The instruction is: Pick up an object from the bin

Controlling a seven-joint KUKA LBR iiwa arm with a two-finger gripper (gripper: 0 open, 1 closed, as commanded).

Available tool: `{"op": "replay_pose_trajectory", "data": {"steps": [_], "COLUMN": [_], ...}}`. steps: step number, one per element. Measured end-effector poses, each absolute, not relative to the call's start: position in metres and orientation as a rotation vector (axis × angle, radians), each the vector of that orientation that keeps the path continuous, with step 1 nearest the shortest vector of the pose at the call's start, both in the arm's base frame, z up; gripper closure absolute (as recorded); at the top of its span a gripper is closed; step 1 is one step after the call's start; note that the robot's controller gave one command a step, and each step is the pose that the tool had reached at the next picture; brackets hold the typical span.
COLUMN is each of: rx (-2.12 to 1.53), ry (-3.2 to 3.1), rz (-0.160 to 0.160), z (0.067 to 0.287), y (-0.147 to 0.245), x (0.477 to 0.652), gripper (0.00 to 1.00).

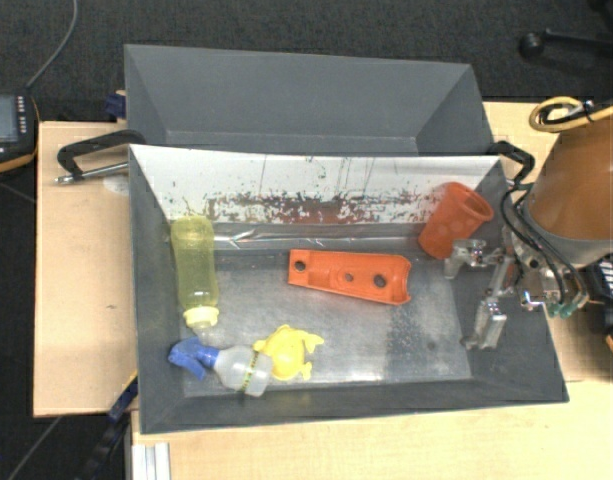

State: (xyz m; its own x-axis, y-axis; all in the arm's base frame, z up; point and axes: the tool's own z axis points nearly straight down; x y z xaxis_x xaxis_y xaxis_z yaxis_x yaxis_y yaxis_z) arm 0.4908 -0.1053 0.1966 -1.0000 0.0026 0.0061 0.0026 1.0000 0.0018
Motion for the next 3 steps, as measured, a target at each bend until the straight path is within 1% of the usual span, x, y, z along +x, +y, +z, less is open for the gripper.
{"op": "replay_pose_trajectory", "data": {"steps": [1, 2, 3], "rx": [0.0, 0.052, 0.061], "ry": [-3.145, -3.147, -3.148], "rz": [0.0, 0.0, -0.002], "z": [0.201, 0.15, 0.088], "y": [-0.105, -0.083, -0.066], "x": [0.493, 0.52, 0.522], "gripper": [0.0, 0.0, 0.0]}}
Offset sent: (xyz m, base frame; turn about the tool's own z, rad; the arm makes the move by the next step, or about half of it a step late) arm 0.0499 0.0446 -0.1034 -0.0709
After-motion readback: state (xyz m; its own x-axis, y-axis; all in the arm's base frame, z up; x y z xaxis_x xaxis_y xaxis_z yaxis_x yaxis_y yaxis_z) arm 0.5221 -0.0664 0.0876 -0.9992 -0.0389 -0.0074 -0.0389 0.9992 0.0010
